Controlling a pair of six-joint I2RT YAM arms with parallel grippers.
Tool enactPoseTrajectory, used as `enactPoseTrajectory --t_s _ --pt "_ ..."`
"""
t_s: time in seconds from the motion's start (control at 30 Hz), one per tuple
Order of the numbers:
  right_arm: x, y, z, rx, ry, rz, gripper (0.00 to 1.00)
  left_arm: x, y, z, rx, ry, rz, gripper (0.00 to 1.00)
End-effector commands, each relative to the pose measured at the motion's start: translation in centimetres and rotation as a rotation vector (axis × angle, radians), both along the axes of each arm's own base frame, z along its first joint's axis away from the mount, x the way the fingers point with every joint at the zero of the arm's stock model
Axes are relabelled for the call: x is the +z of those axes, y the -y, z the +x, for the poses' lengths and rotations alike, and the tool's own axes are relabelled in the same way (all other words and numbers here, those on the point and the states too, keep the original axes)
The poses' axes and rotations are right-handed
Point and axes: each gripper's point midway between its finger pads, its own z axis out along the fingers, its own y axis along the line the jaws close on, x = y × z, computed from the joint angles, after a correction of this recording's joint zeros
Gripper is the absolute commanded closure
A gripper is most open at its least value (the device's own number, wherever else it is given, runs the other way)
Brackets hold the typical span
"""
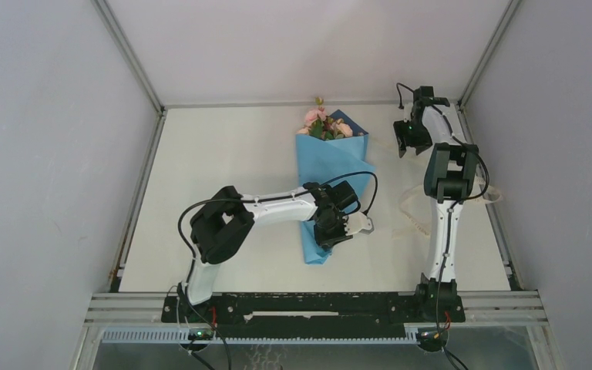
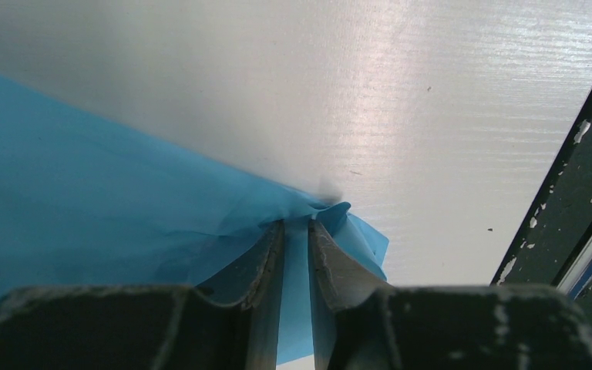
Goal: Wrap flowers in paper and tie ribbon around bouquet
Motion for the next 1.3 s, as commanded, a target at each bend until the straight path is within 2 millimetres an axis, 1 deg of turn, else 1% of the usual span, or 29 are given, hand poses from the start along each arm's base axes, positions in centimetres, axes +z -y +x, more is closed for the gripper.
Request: enactPoseTrajectory --t_s 0.0,0.07,0.17,0.27,0.33,0.37,0.4,0.43,0.47,0.5,0.53,0.57,0.6,0.63,0.67,0.7,0.73,0.8,0.83,0.9,0.93,1.0,1.03,1.1,1.13,1.17,1.23,1.27 --pt "-1.8 -0.5 -0.7 0.064 -0.065 -0.048 0.36 -3.6 -1.9 0.6 0.017 0.010 0.100 0.76" --pt "-2.1 -0.9 -1.2 0.064 -0.085 -0.020 0.48 -3.6 -1.9 0.6 0.017 0.012 0.099 0.76" --pt "-1.8 -2.5 -2.2 0.049 -0.108 0.060 0.76 -3.6 -1.9 0.7 0.020 0.014 0.094 0.76" --pt "-0.7 -4.0 -3.6 0.014 -0.108 0.142 1.00 -3.5 -1.9 0.7 0.020 0.011 0.089 0.76" --pt "0.0 -5.1 -5.6 -0.022 -0.110 0.186 1.00 -3.6 -2.0 0.7 0.020 0.013 0.089 0.76" --pt "0.7 -6.0 -6.8 -0.033 -0.099 0.220 1.00 -3.5 -2.1 0.7 0.020 0.014 0.089 0.76" --pt "1.3 -7.4 -8.2 -0.028 -0.095 0.266 1.00 -3.5 -2.1 0.7 0.018 0.014 0.087 0.76" --pt "0.9 -9.0 -11.0 -0.022 -0.131 0.323 1.00 -3.5 -2.1 0.7 0.017 0.015 0.086 0.76" --pt "2.3 -10.2 -11.7 -0.015 -0.097 0.371 1.00 -3.5 -2.0 0.6 0.016 0.015 0.085 0.76" --pt "1.8 -11.7 -14.6 -0.019 -0.138 0.405 1.00 -3.5 -2.0 0.7 0.016 0.015 0.085 0.76" --pt "2.9 -13.0 -15.9 -0.011 -0.116 0.439 1.00 -3.4 -2.1 0.6 0.018 0.014 0.086 0.76" --pt "3.0 -14.1 -17.6 -0.004 -0.128 0.467 0.97 -3.4 -2.0 0.6 0.018 0.015 0.085 0.76" --pt "3.1 -15.1 -19.0 0.014 -0.140 0.481 0.90 -3.4 -2.0 0.6 0.017 0.015 0.085 0.76" --pt "3.3 -15.7 -20.1 0.034 -0.143 0.470 0.75 -3.4 -2.1 0.5 0.018 0.012 0.086 0.76" --pt "3.5 -16.0 -21.0 0.032 -0.149 0.449 0.63 -3.4 -2.0 0.5 0.016 0.012 0.085 0.76" --pt "3.8 -15.9 -21.5 0.031 -0.139 0.414 0.54 -3.4 -2.0 0.5 0.014 0.010 0.085 0.76" --pt "4.3 -15.7 -21.6 0.020 -0.114 0.390 0.49 -3.4 -2.0 0.4 0.013 0.007 0.085 0.76" --pt "6.4 -15.7 -20.9 -0.016 -0.030 0.401 0.32 -3.5 -2.0 0.4 0.014 0.006 0.090 0.76" --pt "7.7 -15.9 -20.5 -0.022 0.021 0.421 0.29 -3.4 -2.0 0.5 0.014 0.007 0.088 0.76" --pt "10.2 -16.4 -19.8 -0.042 0.128 0.463 0.27 -3.4 -2.0 0.5 0.014 0.009 0.089 0.76" --pt "11.2 -16.8 -19.6 -0.052 0.176 0.498 0.27 -3.4 -2.0 0.5 0.014 0.008 0.090 0.76" --pt "12.5 -18.1 -19.1 -0.063 0.258 0.589 0.25 -3.4 -2.0 0.5 0.016 0.007 0.089 0.76" --pt "12.6 -18.7 -19.1 -0.065 0.272 0.637 0.25 -3.5 -2.0 0.5 0.015 0.006 0.090 0.76" --pt "11.6 -19.3 -18.9 -0.101 0.260 0.687 0.25 -3.4 -2.0 0.4 0.013 0.006 0.090 0.76" --pt "11.2 -19.5 -18.3 -0.112 0.253 0.711 0.25 -3.4 -2.0 0.4 0.014 0.006 0.090 0.76" --pt "10.9 -19.6 -17.5 -0.123 0.252 0.737 0.25 -3.4 -1.9 0.4 0.014 0.007 0.090 0.76" --pt "10.1 -18.9 -15.3 -0.191 0.256 0.784 0.24 -3.4 -2.0 0.4 0.015 0.008 0.090 0.76" --pt "9.7 -18.1 -14.2 -0.232 0.259 0.791 0.19 -3.3 -1.9 0.5 0.014 0.009 0.089 0.76"
